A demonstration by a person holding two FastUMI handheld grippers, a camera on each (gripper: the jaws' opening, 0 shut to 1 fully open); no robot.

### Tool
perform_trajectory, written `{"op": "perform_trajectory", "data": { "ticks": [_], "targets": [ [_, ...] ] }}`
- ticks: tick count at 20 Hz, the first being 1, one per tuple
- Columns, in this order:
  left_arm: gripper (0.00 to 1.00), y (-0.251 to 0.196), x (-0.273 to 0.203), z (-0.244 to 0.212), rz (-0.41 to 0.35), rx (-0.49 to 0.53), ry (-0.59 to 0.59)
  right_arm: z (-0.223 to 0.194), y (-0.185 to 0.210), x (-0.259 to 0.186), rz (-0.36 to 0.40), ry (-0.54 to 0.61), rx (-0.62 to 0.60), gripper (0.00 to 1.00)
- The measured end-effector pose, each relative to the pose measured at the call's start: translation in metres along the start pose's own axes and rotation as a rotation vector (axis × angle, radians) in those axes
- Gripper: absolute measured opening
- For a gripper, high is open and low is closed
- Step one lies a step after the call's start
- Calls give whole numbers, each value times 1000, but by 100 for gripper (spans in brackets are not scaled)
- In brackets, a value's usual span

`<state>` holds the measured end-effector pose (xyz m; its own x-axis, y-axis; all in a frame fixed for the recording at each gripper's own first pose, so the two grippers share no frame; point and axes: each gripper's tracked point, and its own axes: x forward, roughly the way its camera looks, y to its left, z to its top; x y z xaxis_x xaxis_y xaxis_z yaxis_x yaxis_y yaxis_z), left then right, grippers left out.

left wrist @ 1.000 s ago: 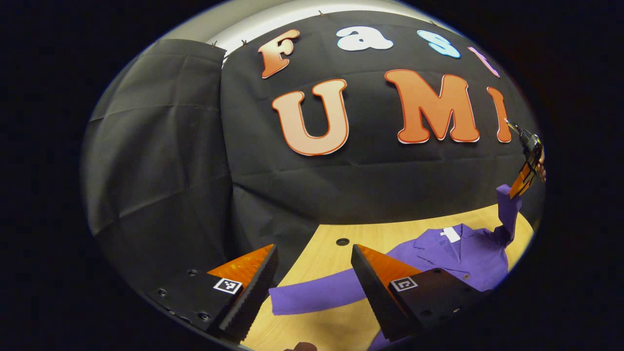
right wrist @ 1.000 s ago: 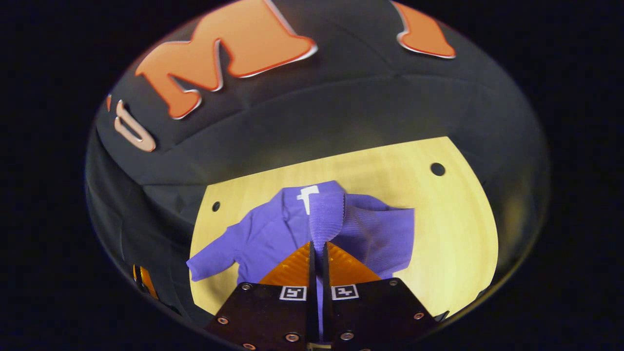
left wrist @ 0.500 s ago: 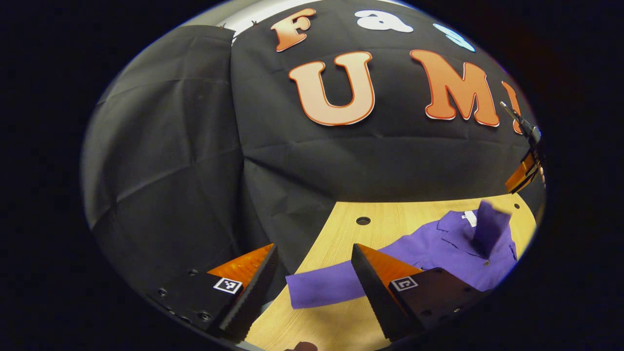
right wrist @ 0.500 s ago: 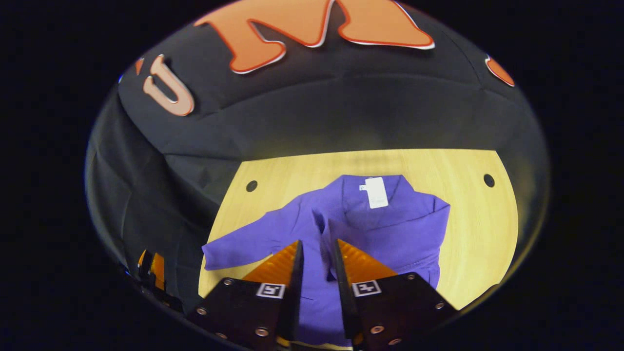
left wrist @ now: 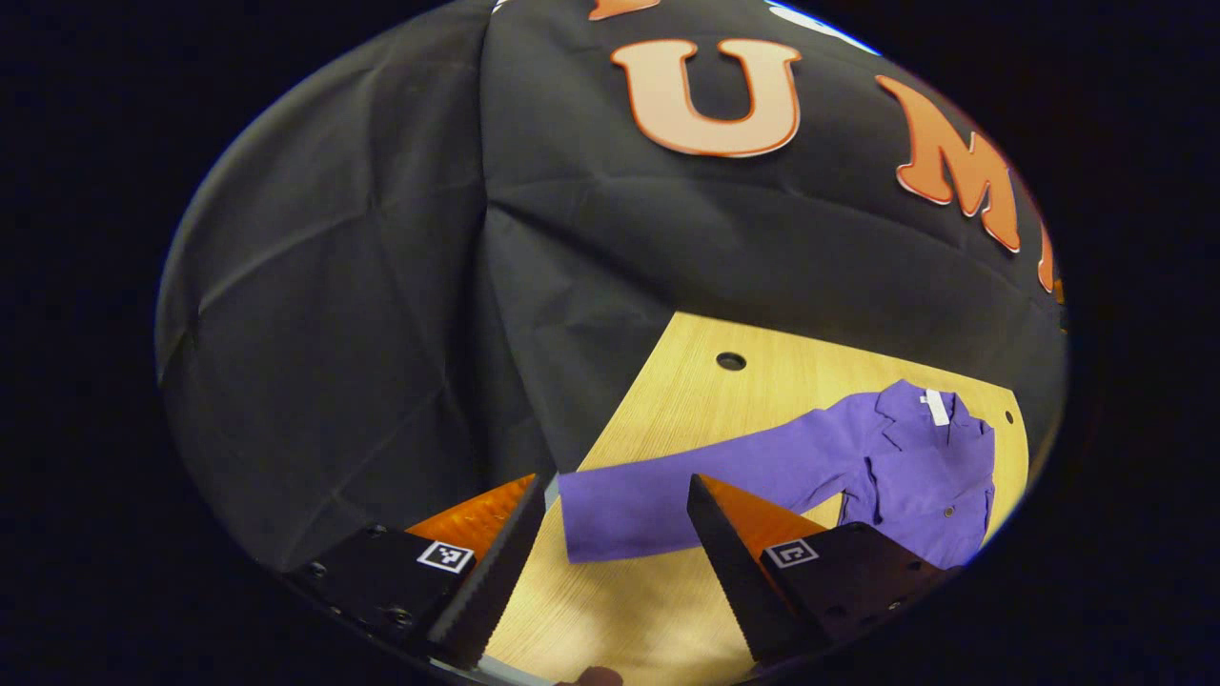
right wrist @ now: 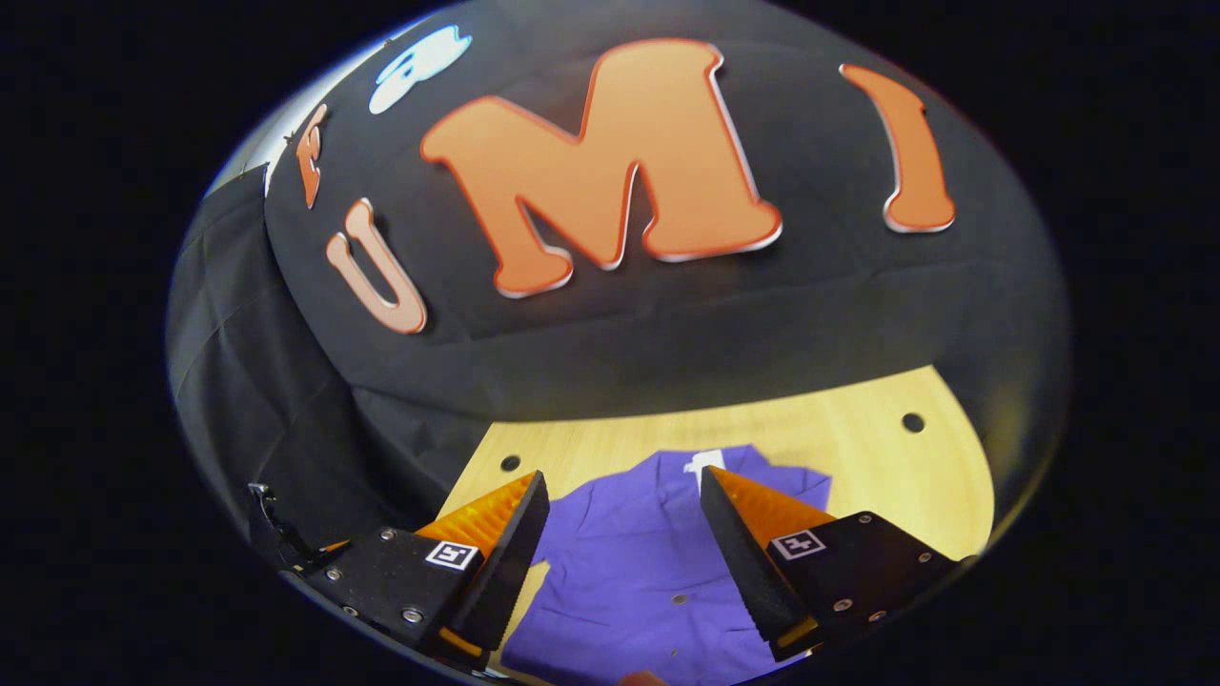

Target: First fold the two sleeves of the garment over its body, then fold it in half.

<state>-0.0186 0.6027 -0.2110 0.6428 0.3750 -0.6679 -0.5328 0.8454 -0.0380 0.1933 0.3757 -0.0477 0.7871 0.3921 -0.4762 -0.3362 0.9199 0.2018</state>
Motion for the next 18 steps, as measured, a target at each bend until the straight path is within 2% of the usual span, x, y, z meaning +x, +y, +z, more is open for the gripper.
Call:
{"op": "perform_trajectory", "data": {
  "ticks": [2,8,9,10,11,12,13,14,15,16,17,18],
  "targets": [
    [95,9,19,-10,13,-8,66,13,-13,-19,-45,-67,-32,96],
    [95,16,53,-43,-15,10,288,31,-40,-72,-141,-226,-125,95],
    [95,16,56,-48,-24,2,326,33,-42,-77,-155,-253,-133,100],
    [95,16,59,-54,-37,-8,365,33,-43,-83,-167,-269,-137,100],
    [95,19,64,-58,-36,-20,403,32,-45,-90,-180,-281,-139,95],
    [95,19,69,-64,-49,-31,437,30,-48,-94,-196,-287,-142,95],
    [95,19,74,-69,-54,-46,470,29,-51,-99,-214,-295,-147,100],
    [95,18,79,-74,-62,-54,505,28,-54,-104,-233,-303,-152,95],
    [96,17,83,-82,-61,-61,560,27,-55,-109,-248,-310,-159,100],
    [90,17,89,-85,-64,-70,585,26,-57,-115,-263,-317,-161,100],
    [97,14,94,-90,-71,-84,616,24,-57,-119,-273,-321,-157,95],
    [98,14,96,-93,-79,-96,640,22,-57,-122,-281,-323,-149,95]
  ]
}}
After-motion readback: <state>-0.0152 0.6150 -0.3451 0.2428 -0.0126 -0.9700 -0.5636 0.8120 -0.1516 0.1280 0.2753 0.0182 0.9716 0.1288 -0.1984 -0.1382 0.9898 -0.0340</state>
